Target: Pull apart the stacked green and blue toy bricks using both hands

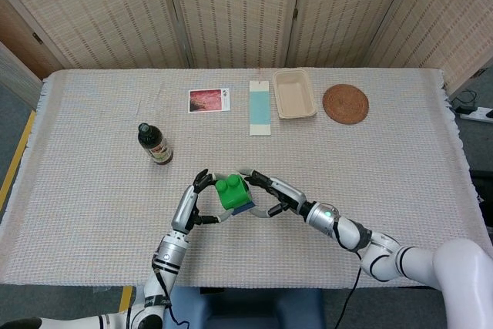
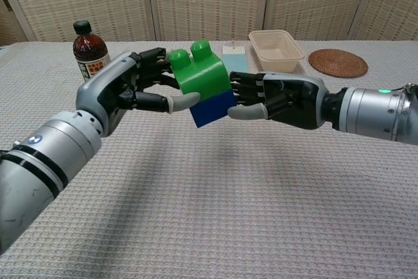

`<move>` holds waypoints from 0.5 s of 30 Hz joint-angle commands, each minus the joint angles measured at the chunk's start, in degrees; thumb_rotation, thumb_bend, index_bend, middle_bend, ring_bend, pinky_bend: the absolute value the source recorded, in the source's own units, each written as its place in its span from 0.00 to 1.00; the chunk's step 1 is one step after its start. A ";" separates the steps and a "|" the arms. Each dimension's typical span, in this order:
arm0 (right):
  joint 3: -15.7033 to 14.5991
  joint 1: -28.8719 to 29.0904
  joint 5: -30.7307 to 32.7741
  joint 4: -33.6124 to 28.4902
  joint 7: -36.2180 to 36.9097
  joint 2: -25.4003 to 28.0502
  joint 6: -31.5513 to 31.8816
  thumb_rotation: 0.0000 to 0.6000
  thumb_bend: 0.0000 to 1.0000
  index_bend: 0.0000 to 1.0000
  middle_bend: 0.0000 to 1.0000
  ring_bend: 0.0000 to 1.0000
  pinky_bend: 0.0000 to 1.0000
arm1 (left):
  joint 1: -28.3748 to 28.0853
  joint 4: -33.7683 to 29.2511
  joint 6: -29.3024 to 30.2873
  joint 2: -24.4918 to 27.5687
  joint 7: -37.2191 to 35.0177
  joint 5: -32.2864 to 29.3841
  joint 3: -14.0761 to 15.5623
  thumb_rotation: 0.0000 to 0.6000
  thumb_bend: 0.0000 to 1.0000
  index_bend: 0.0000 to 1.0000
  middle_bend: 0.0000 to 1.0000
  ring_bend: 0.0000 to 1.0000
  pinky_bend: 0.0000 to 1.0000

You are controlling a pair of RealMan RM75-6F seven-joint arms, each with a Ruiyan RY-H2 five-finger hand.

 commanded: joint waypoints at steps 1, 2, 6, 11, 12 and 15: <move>0.03 0.30 0.40 0.13 -0.97 -0.72 0.04 1.00 0.38 0.04 0.00 0.00 0.00 | -0.17 0.17 -0.07 -0.14 -0.01 -0.13 -0.13 1.00 0.37 0.81 0.91 0.36 0.00; 0.04 0.41 0.50 0.09 -1.41 -1.04 0.13 1.00 0.38 0.06 0.00 0.00 0.00 | -0.25 0.30 -0.11 -0.24 0.12 -0.21 -0.14 1.00 0.37 0.81 0.91 0.36 0.00; 0.07 1.10 0.63 -0.67 -0.69 -1.22 0.33 1.00 0.38 0.10 0.00 0.00 0.00 | -0.42 0.70 -0.19 -0.50 0.49 -0.51 -0.14 1.00 0.37 0.81 0.91 0.36 0.00; 0.28 1.72 1.18 -1.24 -0.85 -1.04 0.41 1.00 0.38 0.16 0.00 0.00 0.00 | -0.37 0.97 0.20 -0.73 0.17 -0.28 0.06 1.00 0.37 0.81 0.91 0.36 0.00; 0.30 1.75 1.37 -1.34 -1.12 -1.00 0.37 1.00 0.38 0.18 0.00 0.00 0.00 | -0.37 1.01 0.31 -0.79 0.08 -0.15 0.10 1.00 0.37 0.81 0.91 0.36 0.00; 0.34 1.75 2.12 -1.75 -2.41 -0.97 -0.05 1.00 0.38 0.25 0.04 0.01 0.00 | -0.36 1.09 0.55 -0.94 -0.27 0.23 0.31 1.00 0.37 0.81 0.91 0.36 0.00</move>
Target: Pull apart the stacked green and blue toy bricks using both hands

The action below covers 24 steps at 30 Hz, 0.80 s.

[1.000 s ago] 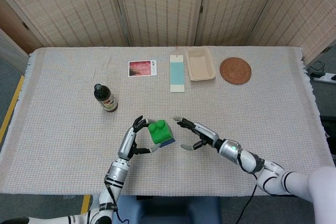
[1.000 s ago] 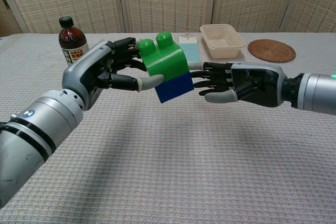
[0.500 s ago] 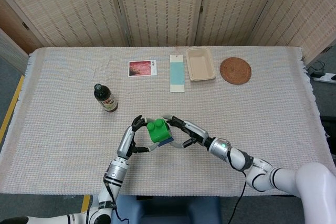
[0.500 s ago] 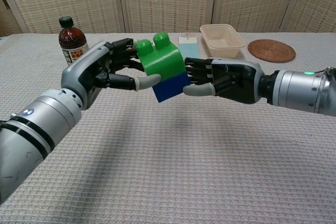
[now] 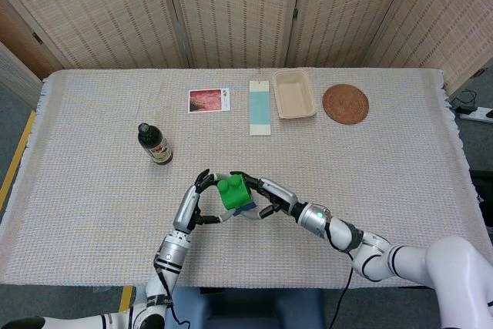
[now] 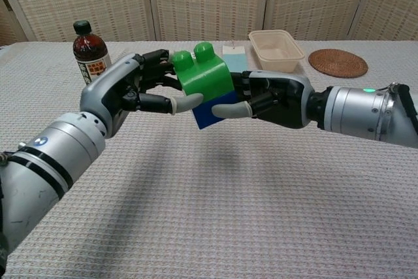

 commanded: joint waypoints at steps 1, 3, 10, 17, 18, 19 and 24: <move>0.06 0.03 0.78 -0.46 -1.14 0.08 -0.47 1.00 0.38 0.28 0.06 0.02 0.00 | 0.01 0.06 0.13 -0.10 -0.21 0.19 0.17 1.00 0.37 0.81 0.91 0.36 0.00; 0.26 -0.07 1.54 -0.57 -1.91 -0.03 -0.79 1.00 0.38 0.31 0.08 0.04 0.00 | 0.01 0.09 0.14 -0.16 -0.33 0.22 0.23 1.00 0.37 0.81 0.91 0.36 0.00; 1.51 -0.56 4.14 -0.52 -4.42 -1.16 -1.58 1.00 0.38 0.48 0.27 0.21 0.05 | -0.09 0.47 0.12 -0.30 -0.67 0.20 0.19 1.00 0.37 0.81 0.91 0.36 0.00; 3.17 -1.26 6.37 -0.17 -7.33 -2.44 -1.67 1.00 0.38 0.66 0.46 0.39 0.18 | -0.04 0.80 0.18 -0.16 -1.45 0.33 0.19 1.00 0.37 0.81 0.91 0.36 0.00; 3.33 -1.32 6.54 -0.25 -7.71 -2.49 -1.70 1.00 0.38 0.67 0.48 0.40 0.19 | -0.03 0.82 0.21 -0.13 -1.52 0.34 0.18 1.00 0.37 0.81 0.91 0.36 0.00; 3.48 -1.36 6.68 -0.34 -8.11 -2.55 -1.74 1.00 0.38 0.69 0.50 0.42 0.20 | -0.01 0.81 0.22 -0.11 -1.59 0.33 0.17 1.00 0.37 0.81 0.91 0.36 0.00; 3.76 -1.61 7.17 -0.84 -10.13 -2.76 -2.36 1.00 0.38 0.76 0.54 0.46 0.22 | 0.06 0.84 0.53 -0.14 -1.76 0.42 0.12 1.00 0.37 0.81 0.91 0.36 0.00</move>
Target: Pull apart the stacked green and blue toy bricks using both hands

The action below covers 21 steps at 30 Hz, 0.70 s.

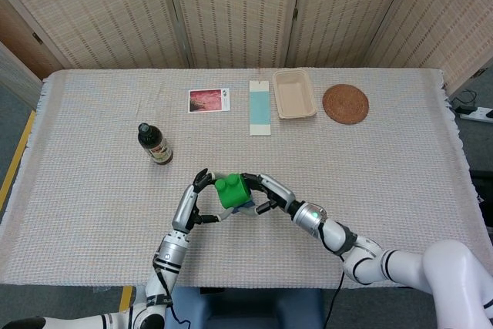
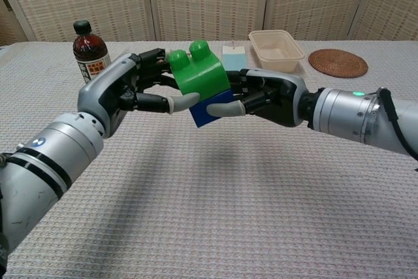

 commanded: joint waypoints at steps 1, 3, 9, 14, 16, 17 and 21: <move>0.17 -0.22 0.37 -0.20 -0.94 -0.21 -0.45 1.00 0.38 0.77 0.55 0.46 0.22 | 0.02 0.00 0.19 -0.01 -0.07 0.16 -0.03 1.00 0.37 0.81 0.91 0.36 0.00; 0.30 -0.35 0.58 -0.14 -1.38 -0.34 -0.61 1.00 0.38 0.78 0.56 0.47 0.23 | 0.02 0.00 0.38 -0.01 -0.10 0.31 -0.06 1.00 0.37 0.81 0.91 0.36 0.00; 0.27 -0.54 0.50 -0.09 -2.33 -0.55 -1.25 1.00 0.38 0.79 0.57 0.48 0.23 | -0.11 -0.21 0.58 0.09 -0.47 0.55 -0.34 1.00 0.37 0.81 0.91 0.36 0.00; -0.24 -1.13 0.41 0.28 -4.47 -0.50 -1.46 1.00 0.38 0.79 0.57 0.48 0.23 | -0.30 -0.98 1.54 0.96 -1.77 2.11 -0.96 1.00 0.37 0.81 0.91 0.36 0.00; -0.31 -1.55 0.65 0.09 -5.13 -0.37 -1.37 1.00 0.38 0.79 0.57 0.48 0.23 | -0.44 -1.09 1.60 1.45 -1.90 2.48 -1.10 1.00 0.37 0.81 0.91 0.36 0.00; -0.20 -1.86 0.95 -0.29 -5.22 -0.22 -1.21 1.00 0.38 0.79 0.57 0.48 0.23 | -0.49 -1.19 1.46 1.78 -2.10 2.58 -1.08 1.00 0.37 0.81 0.91 0.36 0.00; 0.04 -3.12 1.11 -1.81 -8.56 0.69 0.46 1.00 0.38 0.80 0.58 0.48 0.23 | -0.17 -0.70 2.29 2.53 -3.21 2.96 -1.28 1.00 0.37 0.81 0.91 0.38 0.00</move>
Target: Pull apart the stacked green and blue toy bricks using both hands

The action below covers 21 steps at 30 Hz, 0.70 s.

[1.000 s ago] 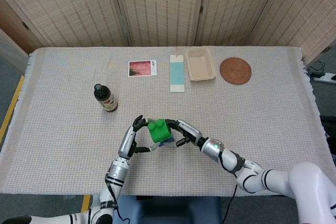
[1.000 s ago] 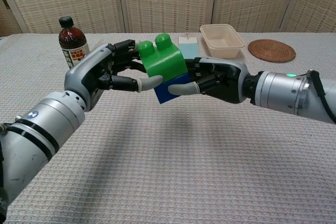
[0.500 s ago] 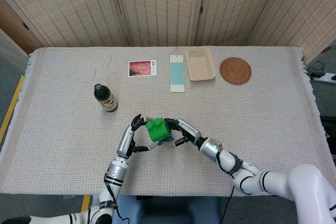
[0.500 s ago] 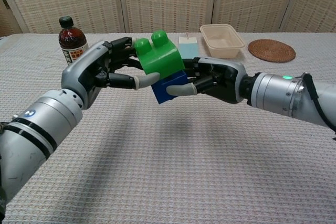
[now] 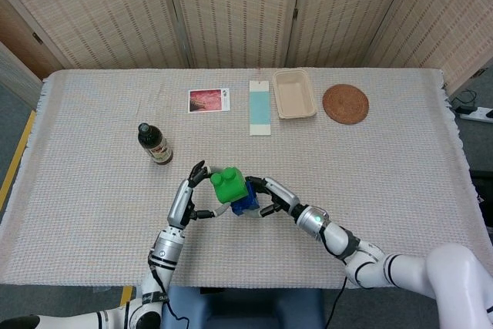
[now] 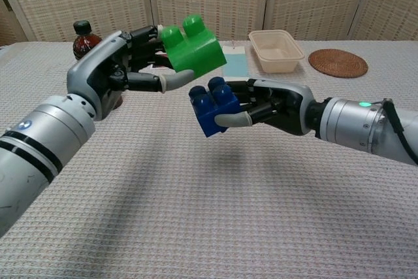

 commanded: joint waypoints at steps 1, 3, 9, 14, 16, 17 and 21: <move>0.15 -1.13 0.21 -1.16 -3.97 0.99 1.35 1.00 0.38 0.81 0.58 0.48 0.23 | 0.32 0.34 0.60 0.67 -0.98 0.44 0.01 1.00 0.37 0.81 0.91 0.38 0.00; 0.12 -1.59 0.71 -1.98 -6.06 2.12 1.17 1.00 0.38 0.81 0.58 0.48 0.23 | 0.85 0.50 1.34 1.53 -1.13 1.00 0.48 1.00 0.37 0.81 0.91 0.37 0.00; -0.43 -3.37 2.61 -5.08 -11.25 6.36 0.00 1.00 0.38 0.81 0.58 0.48 0.23 | 2.98 3.74 2.31 3.64 -4.29 1.97 3.18 1.00 0.37 0.81 0.91 0.37 0.00; -0.52 -5.43 3.27 -8.99 -17.33 11.71 1.62 1.00 0.38 0.81 0.58 0.48 0.23 | 4.71 8.90 5.77 4.91 -3.33 5.51 6.11 1.00 0.37 0.81 0.91 0.36 0.00; -0.51 -6.06 3.74 -10.58 -19.93 13.87 1.77 1.00 0.38 0.81 0.58 0.48 0.23 | 5.18 10.92 5.82 5.44 -2.56 6.16 7.47 1.00 0.37 0.81 0.91 0.36 0.00; -0.51 -6.35 3.98 -11.20 -21.09 14.66 1.86 1.00 0.38 0.81 0.58 0.48 0.23 | 5.35 11.66 5.72 5.67 -2.21 6.30 7.96 1.00 0.37 0.81 0.91 0.36 0.00; -0.85 -7.62 4.77 -12.83 -26.67 17.15 2.15 1.00 0.38 0.81 0.58 0.48 0.23 | 5.75 14.31 4.61 6.81 -1.24 6.91 9.99 1.00 0.37 0.81 0.91 0.36 0.00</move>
